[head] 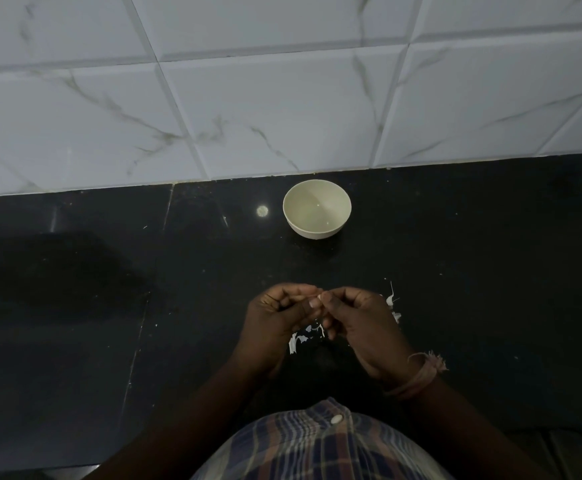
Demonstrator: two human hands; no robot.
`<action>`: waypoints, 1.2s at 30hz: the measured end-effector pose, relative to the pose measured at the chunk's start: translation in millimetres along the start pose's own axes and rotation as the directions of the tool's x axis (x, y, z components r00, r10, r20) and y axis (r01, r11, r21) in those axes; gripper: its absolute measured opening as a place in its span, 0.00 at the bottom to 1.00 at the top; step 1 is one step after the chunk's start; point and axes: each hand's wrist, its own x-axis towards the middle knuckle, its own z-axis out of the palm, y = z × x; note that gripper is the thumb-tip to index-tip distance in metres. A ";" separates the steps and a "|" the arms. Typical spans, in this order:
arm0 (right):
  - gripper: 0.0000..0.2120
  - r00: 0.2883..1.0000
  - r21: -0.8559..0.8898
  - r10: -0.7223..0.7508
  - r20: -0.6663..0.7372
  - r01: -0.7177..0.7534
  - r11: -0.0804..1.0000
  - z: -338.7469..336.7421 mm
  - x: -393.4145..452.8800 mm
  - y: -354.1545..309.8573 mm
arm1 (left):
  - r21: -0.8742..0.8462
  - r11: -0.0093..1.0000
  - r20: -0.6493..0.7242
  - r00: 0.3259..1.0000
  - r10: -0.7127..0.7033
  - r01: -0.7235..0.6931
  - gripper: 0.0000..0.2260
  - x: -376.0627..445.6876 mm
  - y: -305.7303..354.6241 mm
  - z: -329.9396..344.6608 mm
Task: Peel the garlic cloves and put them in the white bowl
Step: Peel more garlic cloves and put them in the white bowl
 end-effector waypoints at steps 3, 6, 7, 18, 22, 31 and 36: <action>0.07 1.000 -0.082 -0.020 -0.004 0.020 0.996 1.5 -5.6 3.5 | -0.039 0.999 -0.002 1.000 -0.027 0.027 0.07 -2.7 -3.6 -2.0; 0.05 0.995 -0.206 -0.096 -0.008 0.092 0.974 1.7 -12.0 1.8 | -0.095 0.994 0.007 0.998 -0.058 0.059 0.08 -5.0 -5.3 -3.6; 0.04 0.993 -0.261 -0.121 -0.005 0.116 0.958 1.8 -15.4 1.7 | -0.085 0.995 0.008 0.998 -0.057 0.058 0.07 -5.7 -5.8 -4.8; 0.03 0.943 -0.606 -0.324 -0.075 0.215 0.766 4.4 -30.6 15.1 | 0.251 0.968 -0.077 0.997 0.030 -0.009 0.08 -14.1 -9.5 1.5; 0.02 0.940 -0.642 -0.330 -0.086 0.202 0.740 4.0 -33.1 22.5 | 0.174 0.982 -0.121 0.991 -0.050 0.071 0.05 -16.9 -11.7 3.7; 0.03 0.922 -0.536 -0.372 -0.108 0.261 0.803 6.4 -41.9 16.7 | -0.193 0.960 -0.010 0.978 -0.209 0.203 0.10 -20.8 -2.8 -0.8; 0.04 0.897 -0.530 -0.430 -0.104 0.315 0.787 8.0 -41.8 14.0 | -0.171 0.969 0.025 0.984 -0.175 0.177 0.11 -25.4 -3.0 0.7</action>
